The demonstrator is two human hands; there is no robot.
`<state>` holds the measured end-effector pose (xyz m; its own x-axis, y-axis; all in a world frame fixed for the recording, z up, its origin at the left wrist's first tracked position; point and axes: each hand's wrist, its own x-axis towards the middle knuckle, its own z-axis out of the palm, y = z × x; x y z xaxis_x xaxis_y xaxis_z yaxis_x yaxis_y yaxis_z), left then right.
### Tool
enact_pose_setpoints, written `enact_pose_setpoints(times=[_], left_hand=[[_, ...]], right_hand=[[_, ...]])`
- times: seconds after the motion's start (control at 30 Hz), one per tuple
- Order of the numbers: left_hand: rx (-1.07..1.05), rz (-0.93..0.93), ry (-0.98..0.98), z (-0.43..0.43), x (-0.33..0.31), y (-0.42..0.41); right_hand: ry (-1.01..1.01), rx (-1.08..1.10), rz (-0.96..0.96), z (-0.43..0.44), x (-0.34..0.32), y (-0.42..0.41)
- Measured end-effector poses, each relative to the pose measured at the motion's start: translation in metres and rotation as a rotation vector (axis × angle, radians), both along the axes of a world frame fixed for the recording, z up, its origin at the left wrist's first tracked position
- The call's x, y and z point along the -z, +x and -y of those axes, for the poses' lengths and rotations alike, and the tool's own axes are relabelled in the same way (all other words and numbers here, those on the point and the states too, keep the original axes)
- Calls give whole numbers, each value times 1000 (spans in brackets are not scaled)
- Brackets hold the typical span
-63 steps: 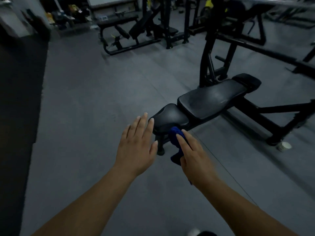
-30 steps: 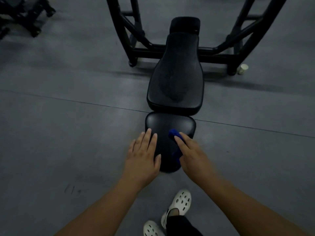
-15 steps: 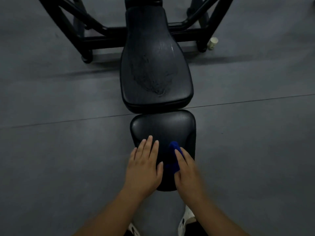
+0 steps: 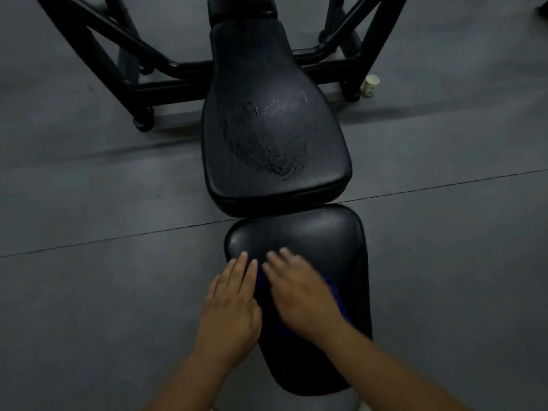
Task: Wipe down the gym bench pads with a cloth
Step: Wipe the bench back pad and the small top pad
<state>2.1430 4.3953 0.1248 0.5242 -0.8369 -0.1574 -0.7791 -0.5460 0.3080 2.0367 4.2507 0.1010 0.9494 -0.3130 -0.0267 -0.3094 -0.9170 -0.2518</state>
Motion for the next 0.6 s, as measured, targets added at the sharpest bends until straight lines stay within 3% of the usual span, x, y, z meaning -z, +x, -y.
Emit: enact_pose_setpoints(times=[0.13, 0.23, 0.37, 0.6], left_hand=[[-33, 41, -2, 0, 7, 5], [-70, 61, -30, 8, 9, 14], [-71, 35, -1, 19, -3, 11], [-50, 11, -15, 44, -70, -5]], right_hand=[[-56, 526, 36, 82, -1, 53], [17, 283, 55, 42, 0, 88], [111, 25, 57, 5, 0, 36], [119, 204, 149, 41, -51, 8]])
